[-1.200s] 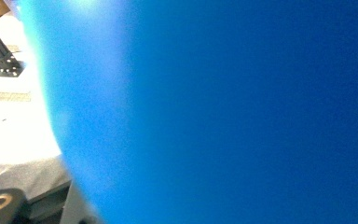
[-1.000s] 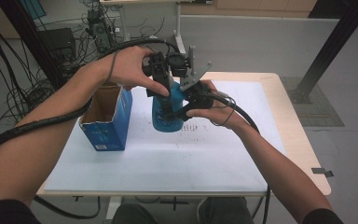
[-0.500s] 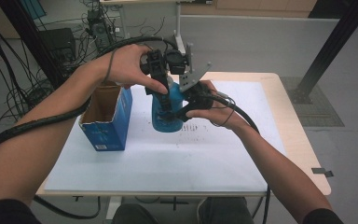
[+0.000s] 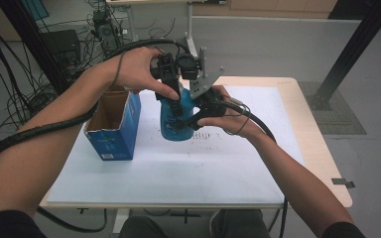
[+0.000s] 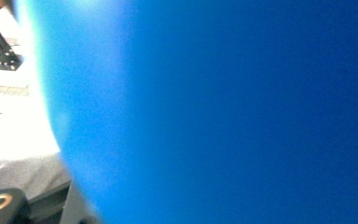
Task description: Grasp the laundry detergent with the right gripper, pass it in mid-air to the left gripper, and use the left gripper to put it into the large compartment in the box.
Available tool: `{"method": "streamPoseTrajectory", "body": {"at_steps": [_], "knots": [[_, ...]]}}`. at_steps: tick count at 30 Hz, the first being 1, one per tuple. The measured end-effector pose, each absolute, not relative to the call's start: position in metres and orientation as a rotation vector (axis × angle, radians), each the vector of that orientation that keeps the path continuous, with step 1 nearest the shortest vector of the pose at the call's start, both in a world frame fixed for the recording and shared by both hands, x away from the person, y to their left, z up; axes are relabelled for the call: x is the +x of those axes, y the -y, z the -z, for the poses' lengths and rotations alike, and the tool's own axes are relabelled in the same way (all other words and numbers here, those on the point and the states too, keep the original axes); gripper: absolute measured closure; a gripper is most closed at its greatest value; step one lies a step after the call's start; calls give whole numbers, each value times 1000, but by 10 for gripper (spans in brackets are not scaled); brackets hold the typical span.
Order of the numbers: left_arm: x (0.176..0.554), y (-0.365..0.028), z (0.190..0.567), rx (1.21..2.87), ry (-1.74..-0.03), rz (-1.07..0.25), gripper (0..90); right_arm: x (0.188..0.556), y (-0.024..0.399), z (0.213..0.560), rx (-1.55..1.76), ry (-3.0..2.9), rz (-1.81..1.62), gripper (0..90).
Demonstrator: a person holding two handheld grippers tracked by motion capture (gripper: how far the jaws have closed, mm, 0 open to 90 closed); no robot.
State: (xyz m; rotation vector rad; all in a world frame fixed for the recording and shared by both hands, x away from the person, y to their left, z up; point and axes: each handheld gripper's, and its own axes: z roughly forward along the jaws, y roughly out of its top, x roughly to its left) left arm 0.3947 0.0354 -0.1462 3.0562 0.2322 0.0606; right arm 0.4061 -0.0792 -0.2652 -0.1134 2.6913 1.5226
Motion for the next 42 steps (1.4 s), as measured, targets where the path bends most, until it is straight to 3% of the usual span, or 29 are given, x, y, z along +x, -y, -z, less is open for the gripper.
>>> {"method": "streamPoseTrajectory", "body": {"at_steps": [42], "knots": [[393,-27,152,3120,-212,-70,372,405,80,270,-148,-2674,-1506,435]]}}
